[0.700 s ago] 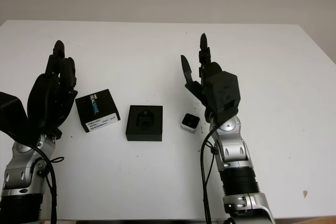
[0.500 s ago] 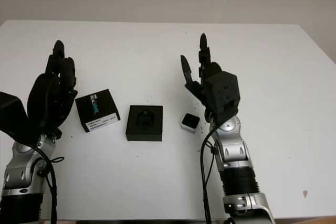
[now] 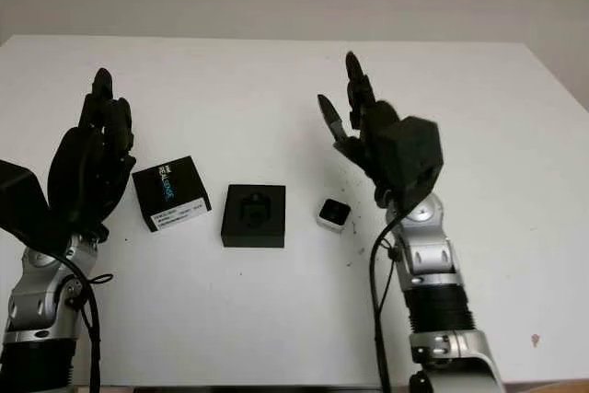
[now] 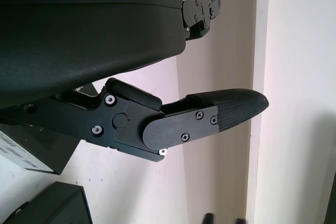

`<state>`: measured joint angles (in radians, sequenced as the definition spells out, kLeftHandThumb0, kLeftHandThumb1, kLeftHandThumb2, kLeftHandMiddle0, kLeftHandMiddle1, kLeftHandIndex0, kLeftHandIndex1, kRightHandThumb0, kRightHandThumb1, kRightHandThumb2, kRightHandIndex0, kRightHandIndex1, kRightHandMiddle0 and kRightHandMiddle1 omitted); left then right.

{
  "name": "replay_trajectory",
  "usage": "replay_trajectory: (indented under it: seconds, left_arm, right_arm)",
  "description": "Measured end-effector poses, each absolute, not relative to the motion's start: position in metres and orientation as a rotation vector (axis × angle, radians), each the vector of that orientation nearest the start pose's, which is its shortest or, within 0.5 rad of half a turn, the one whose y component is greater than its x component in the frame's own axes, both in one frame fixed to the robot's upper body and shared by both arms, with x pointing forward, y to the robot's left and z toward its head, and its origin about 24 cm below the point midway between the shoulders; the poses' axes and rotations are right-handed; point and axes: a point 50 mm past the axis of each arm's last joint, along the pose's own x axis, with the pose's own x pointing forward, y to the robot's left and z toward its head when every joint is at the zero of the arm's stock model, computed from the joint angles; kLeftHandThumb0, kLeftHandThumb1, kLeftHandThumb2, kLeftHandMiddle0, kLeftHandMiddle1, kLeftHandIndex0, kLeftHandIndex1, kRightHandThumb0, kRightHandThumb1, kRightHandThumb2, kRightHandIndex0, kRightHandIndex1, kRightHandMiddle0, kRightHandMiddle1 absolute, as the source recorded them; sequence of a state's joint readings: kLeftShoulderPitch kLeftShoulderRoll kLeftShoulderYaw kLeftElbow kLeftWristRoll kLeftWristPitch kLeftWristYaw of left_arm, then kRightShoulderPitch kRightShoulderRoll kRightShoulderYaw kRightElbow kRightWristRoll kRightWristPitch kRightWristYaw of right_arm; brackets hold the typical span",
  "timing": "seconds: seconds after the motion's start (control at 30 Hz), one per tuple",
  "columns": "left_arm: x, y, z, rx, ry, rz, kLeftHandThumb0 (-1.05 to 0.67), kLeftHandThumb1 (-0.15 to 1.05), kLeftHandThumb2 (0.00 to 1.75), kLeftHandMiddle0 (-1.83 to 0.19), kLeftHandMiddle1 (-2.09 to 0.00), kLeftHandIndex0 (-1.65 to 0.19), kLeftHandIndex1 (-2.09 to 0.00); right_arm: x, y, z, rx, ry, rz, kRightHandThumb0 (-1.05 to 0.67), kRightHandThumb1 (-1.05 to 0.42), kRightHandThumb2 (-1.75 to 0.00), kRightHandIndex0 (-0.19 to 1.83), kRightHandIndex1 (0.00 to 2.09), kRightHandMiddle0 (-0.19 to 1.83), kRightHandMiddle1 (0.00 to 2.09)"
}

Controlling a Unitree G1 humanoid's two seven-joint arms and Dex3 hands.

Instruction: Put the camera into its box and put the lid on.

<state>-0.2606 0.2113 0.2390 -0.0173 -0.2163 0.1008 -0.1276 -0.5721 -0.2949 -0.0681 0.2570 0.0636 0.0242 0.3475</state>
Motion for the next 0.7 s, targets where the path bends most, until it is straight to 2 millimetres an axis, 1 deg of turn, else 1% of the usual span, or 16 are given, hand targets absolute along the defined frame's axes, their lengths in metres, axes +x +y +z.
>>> replay_trajectory:
  seconds: [0.03,0.1,0.2,0.27,0.37,0.4,0.47,0.53,0.63,0.7]
  left_arm:
    - [0.295,0.220,0.121,-0.030,-0.217,0.026,-0.76,1.05,0.65,0.19,0.00,0.19,0.00]
    - [0.295,0.219,0.121,-0.033,-0.216,0.026,-0.76,1.05,0.65,0.19,0.00,0.19,0.00]
    - [0.295,0.219,0.120,-0.037,-0.216,0.031,-0.76,1.05,0.65,0.19,0.00,0.19,0.00]
    - [0.295,0.218,0.120,-0.042,-0.216,0.031,-0.77,1.05,0.65,0.19,0.00,0.19,0.00]
    - [0.295,0.219,0.120,-0.043,-0.216,0.032,-0.77,1.05,0.65,0.19,0.00,0.19,0.00]
    - [0.295,0.219,0.120,-0.044,-0.217,0.030,-0.77,1.05,0.65,0.19,0.00,0.19,0.00]
    - [0.295,0.219,0.120,-0.048,-0.217,0.026,-0.77,1.05,0.65,0.19,0.00,0.19,0.00]
    - [0.295,0.219,0.120,-0.050,-0.218,0.026,-0.76,1.05,0.66,0.19,0.00,0.19,0.00]
    - [0.295,0.219,0.120,-0.049,-0.218,0.026,-0.76,1.05,0.66,0.19,0.00,0.19,0.00]
    - [0.294,0.220,0.120,-0.052,-0.219,0.016,-0.76,1.05,0.66,0.19,0.00,0.19,0.00]
  right_arm:
    - [0.348,-0.178,0.167,-0.297,-0.271,0.362,-0.45,-0.88,-0.04,0.16,0.19,-0.10,0.67]
    - [0.349,-0.187,0.182,-0.407,-0.287,0.398,-0.39,-0.83,-0.03,0.21,0.22,-0.09,0.76]
    - [0.348,-0.196,0.200,-0.539,-0.335,0.448,-0.35,-0.77,-0.03,0.26,0.25,-0.03,0.78]
    - [0.348,-0.200,0.206,-0.632,-0.346,0.484,-0.34,-0.75,-0.04,0.28,0.25,0.02,0.76]
    - [0.348,-0.203,0.203,-0.782,-0.333,0.524,-0.31,-0.72,-0.04,0.30,0.26,0.08,0.72]
    - [0.348,-0.204,0.201,-0.824,-0.324,0.535,-0.30,-0.72,-0.05,0.29,0.25,0.10,0.69]
    - [0.347,-0.204,0.199,-0.938,-0.310,0.557,-0.33,-0.73,-0.05,0.30,0.20,0.21,0.48]
    - [0.345,-0.204,0.198,-1.049,-0.308,0.580,-0.29,-0.73,-0.05,0.33,0.16,0.31,0.29]
    - [0.341,-0.205,0.196,-1.213,-0.298,0.612,-0.25,-0.74,-0.06,0.34,0.13,0.36,0.20]
    - [0.340,-0.205,0.194,-1.291,-0.292,0.637,-0.19,-0.76,-0.06,0.35,0.12,0.38,0.15]
